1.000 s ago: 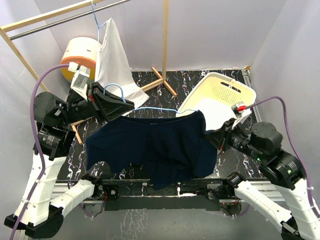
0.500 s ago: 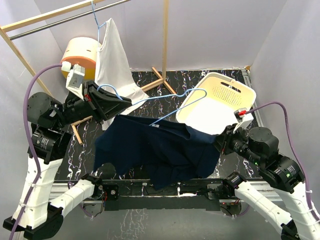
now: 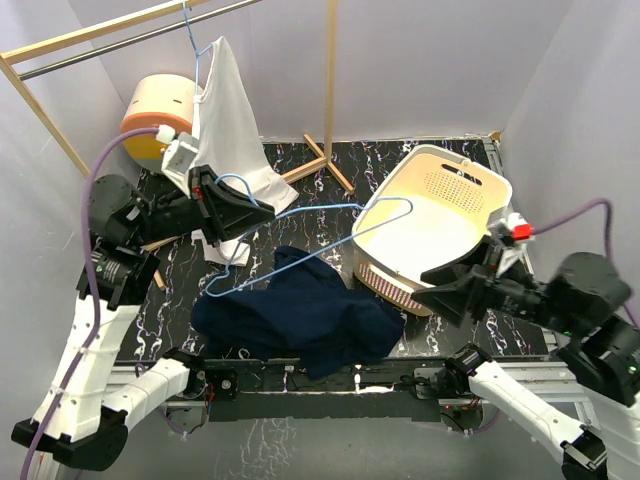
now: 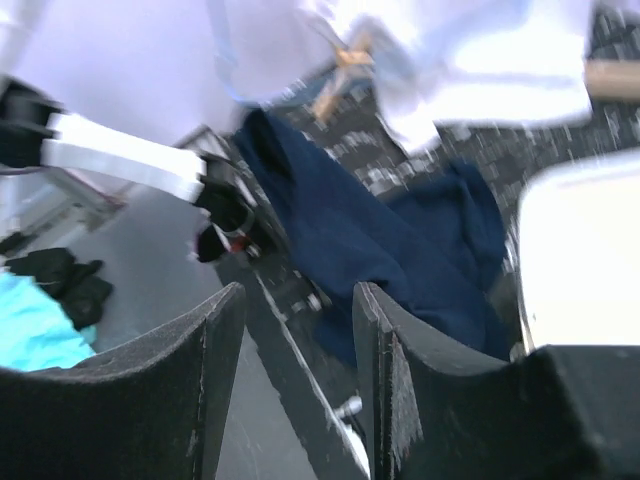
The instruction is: Remove the t-shirt from the hanger
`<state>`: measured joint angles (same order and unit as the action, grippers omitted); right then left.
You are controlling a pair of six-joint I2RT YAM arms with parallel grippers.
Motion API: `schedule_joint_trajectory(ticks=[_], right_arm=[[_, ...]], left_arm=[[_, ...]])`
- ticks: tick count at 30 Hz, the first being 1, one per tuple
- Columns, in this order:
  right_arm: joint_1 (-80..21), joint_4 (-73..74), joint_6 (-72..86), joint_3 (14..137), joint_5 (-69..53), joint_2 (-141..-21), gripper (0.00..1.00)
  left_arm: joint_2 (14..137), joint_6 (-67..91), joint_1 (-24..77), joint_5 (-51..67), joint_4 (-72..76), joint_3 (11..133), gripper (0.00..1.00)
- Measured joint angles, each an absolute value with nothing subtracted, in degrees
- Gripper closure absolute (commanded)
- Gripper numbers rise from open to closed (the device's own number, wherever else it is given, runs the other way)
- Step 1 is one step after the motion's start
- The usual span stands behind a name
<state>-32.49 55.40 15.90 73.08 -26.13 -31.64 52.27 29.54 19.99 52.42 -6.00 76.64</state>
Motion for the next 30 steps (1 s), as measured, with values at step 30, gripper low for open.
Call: schedule_joint_trajectory(ticks=[30], right_arm=[[-32.5,41.8,7.7,92.0,-51.6,-65.2,0.5]], left_arm=[[56.9,28.8,20.0,64.4,-6.0,72.0,1.0]])
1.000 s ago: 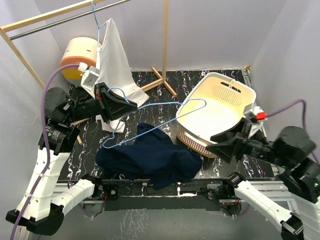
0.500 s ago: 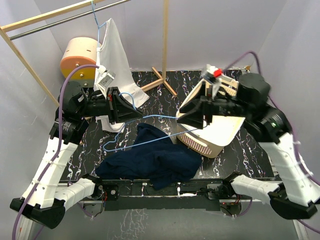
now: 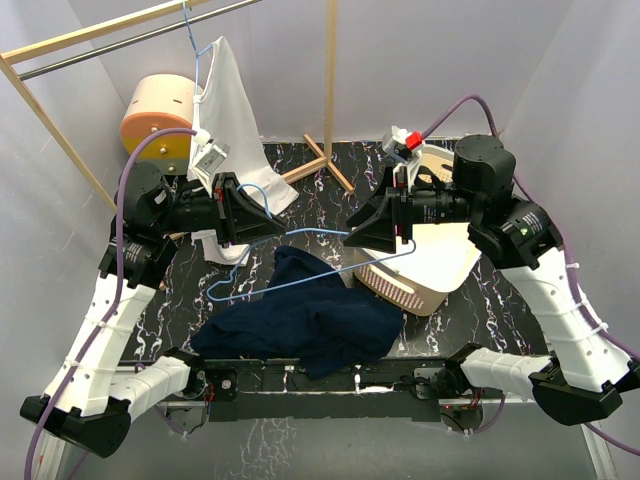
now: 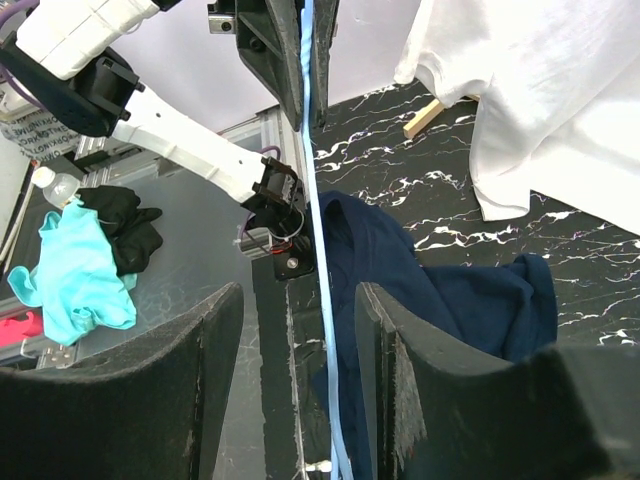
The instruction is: Remove the t-shirt from the hanger
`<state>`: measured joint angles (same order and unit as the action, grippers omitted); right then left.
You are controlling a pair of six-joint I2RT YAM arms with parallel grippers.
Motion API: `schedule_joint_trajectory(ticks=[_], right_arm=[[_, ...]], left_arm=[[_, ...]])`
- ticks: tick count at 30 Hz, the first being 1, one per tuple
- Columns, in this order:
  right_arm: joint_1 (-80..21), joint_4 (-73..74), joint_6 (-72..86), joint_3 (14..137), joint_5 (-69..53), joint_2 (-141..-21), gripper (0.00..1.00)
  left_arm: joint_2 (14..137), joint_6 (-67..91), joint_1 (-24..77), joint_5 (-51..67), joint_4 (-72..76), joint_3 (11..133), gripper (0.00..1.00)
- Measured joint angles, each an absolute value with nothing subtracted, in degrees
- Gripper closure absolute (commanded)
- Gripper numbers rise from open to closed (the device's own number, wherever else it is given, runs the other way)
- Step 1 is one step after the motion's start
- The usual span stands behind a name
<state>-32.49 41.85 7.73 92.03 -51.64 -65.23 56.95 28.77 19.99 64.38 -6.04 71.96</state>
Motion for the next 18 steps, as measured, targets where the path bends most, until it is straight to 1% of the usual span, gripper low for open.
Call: schedule_joint_trajectory(ticks=[6,8,9,11,12,14,15,16,17,18], right_arm=[[-32.5,41.9,7.5,92.0,-51.8,-66.3,0.55],[-32.6,42.0,7.3,92.0,-51.7,-67.0,0.6],[-32.7,42.0,7.3,92.0,-51.6,-67.4,0.65],[-32.9,42.3,6.9,92.0,-51.3,-67.9,0.86],[-33.0,42.4,6.5,92.0,-51.1,-68.1,0.91],[-33.4,42.7,6.3,92.0,-51.0,-68.3,0.92],[-33.4,42.8,6.2,92.0,-51.0,-68.3,0.92],[-33.6,42.9,6.2,92.0,-50.9,-68.2,0.92],[-33.8,42.9,6.2,92.0,-50.5,-68.1,0.92],[-33.8,42.9,6.2,92.0,-49.7,-68.0,0.92]], left_arm=[[57.2,30.0,20.0,64.4,-4.5,72.0,1.0],[57.4,30.3,20.0,64.4,-4.1,72.0,1.0],[57.5,30.7,20.0,64.4,-3.7,72.0,1.0],[57.7,31.1,20.0,64.4,-3.2,72.0,1.0],[57.7,31.2,20.0,64.4,-3.0,72.0,1.0],[57.7,31.5,20.0,64.2,-2.8,72.0,1.0],[57.7,31.6,20.0,64.0,-2.8,72.0,0.9],[57.8,31.6,19.9,63.8,-2.8,72.0,0.76],[57.8,31.6,19.8,63.5,-2.9,72.0,0.56],[57.8,31.4,19.8,62.7,-3.2,72.0,0.45]])
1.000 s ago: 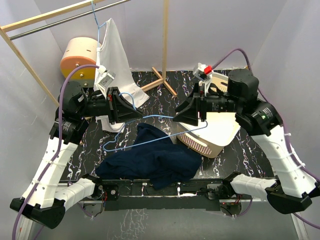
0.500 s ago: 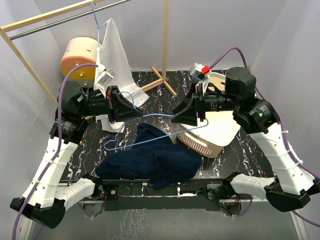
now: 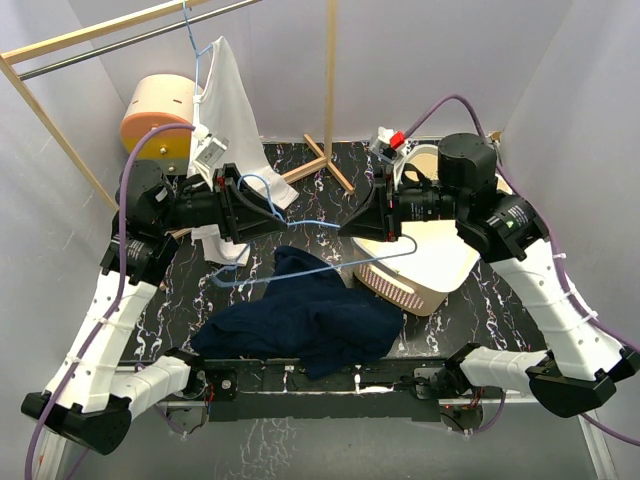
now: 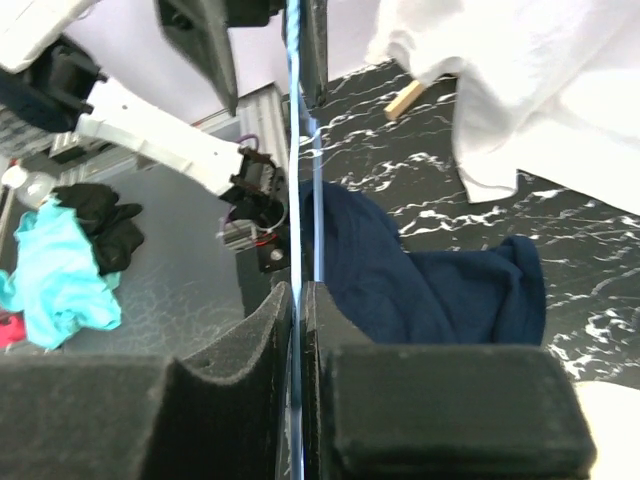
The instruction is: Remove the t-shirt from the hanger
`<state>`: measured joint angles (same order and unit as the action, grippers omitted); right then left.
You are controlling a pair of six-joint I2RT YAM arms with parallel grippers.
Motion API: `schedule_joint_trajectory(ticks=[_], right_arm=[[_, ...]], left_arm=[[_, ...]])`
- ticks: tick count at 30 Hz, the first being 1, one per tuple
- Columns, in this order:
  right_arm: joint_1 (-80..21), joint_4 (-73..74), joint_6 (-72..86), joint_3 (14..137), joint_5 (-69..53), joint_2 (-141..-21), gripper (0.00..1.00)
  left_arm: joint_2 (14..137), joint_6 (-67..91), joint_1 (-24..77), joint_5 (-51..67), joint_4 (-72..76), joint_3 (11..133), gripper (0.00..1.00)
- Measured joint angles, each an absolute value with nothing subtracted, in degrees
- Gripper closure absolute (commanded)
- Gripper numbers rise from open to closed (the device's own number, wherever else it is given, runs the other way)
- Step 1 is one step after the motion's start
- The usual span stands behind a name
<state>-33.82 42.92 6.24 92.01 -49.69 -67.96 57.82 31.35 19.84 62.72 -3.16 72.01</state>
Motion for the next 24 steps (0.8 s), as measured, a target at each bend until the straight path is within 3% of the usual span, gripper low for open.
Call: schedule_joint_trajectory(ticks=[2,5,15,24], right_arm=[[-33.8,42.9,6.4,92.0,-47.3,-67.5,0.92],[-33.8,42.9,6.8,91.0,-41.6,-65.8,0.92],[-33.8,40.2,10.7,90.1,-26.2,-60.2,0.92],[-33.8,26.0,14.8,91.4,-11.4,-69.3,0.92]], left_arm=[[57.8,30.1,19.8,60.5,-4.9,72.7,0.32],[56.8,28.0,19.9,54.0,-9.3,73.8,0.25],[43.5,22.6,19.9,26.9,-17.9,72.9,0.26],[14.6,24.5,19.9,-3.0,-22.6,62.0,0.32]])
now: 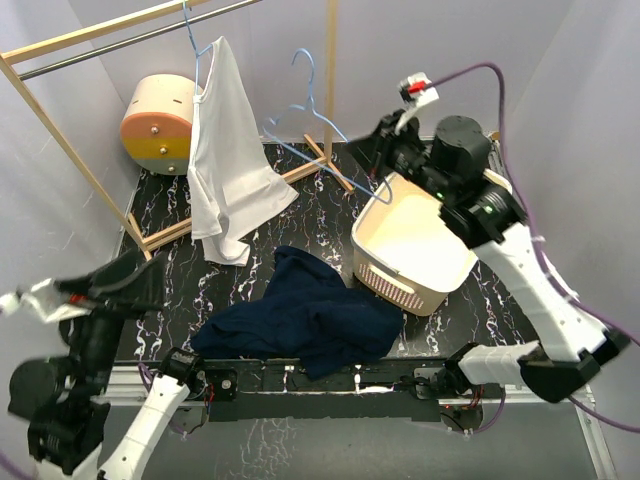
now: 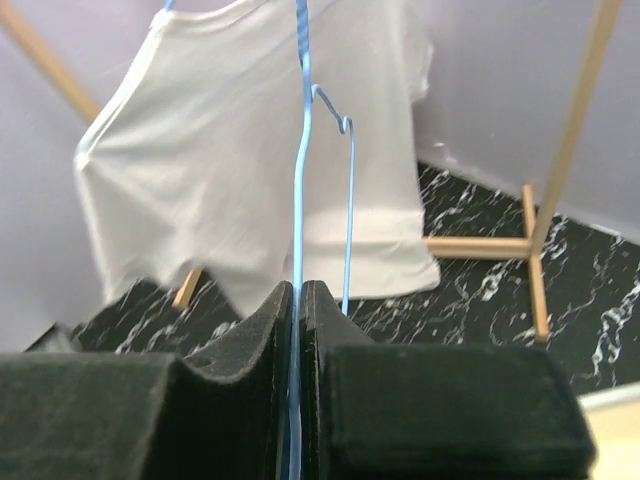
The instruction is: Remove the t-shirt from the hanger
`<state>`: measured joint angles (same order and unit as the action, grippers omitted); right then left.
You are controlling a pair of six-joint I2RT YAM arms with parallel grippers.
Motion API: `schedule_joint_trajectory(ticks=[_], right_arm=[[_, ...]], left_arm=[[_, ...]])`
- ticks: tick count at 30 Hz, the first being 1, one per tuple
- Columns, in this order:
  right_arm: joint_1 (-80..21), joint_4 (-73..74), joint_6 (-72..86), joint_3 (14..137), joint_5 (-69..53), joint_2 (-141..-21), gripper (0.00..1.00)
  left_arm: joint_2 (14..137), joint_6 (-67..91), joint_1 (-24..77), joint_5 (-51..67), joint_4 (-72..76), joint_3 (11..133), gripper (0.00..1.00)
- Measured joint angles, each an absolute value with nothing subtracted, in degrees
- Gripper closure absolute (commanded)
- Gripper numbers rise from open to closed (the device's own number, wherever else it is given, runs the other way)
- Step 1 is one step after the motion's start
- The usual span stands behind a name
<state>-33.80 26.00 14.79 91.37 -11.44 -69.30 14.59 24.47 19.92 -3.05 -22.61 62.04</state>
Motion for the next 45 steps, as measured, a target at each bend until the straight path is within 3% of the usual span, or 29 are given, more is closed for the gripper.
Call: schedule_joint_trajectory(ticks=[5,11,19,30,38,39,40,41,45], right_arm=[[-33.8,17.5,14.6,96.1,-5.6,-80.2,0.92],[-33.7,8.4,13.9,100.9,-3.1,-90.2,0.92],[-33.7,1.9,13.5,106.7,-2.0,-95.5,0.92],[-33.7,2.5,12.1,129.4,-2.2,-110.8,0.92],[-33.7,3.3,12.1,130.3,-2.3,-115.1,0.92],[-33.7,3.3,12.1,130.3,-2.3,-115.1,0.89],[-33.7,3.2,12.1,130.3,-2.3,-115.1,0.78],[-33.7,3.2,12.1,130.3,-2.3,-115.1,0.6],[-33.7,2.7,12.3,127.4,-2.7,-113.9,0.37]], left_arm=[[1.0,27.5,19.9,-16.6,-27.6,56.8,0.33],[0.6,28.1,19.8,-25.9,-35.3,53.9,0.33],[0.5,25.6,19.8,-27.5,-36.9,46.5,0.33],[2.3,23.2,19.8,-27.1,-36.3,43.0,0.32],[2.1,23.1,19.8,-26.9,-36.0,41.9,0.32],[2.0,23.1,19.8,-26.9,-36.0,41.8,0.32],[2.0,23.1,19.8,-26.9,-36.0,41.8,0.32],[2.0,23.1,19.8,-26.9,-36.0,41.6,0.32],[2.2,23.1,19.8,-26.5,-36.0,41.2,0.32]])
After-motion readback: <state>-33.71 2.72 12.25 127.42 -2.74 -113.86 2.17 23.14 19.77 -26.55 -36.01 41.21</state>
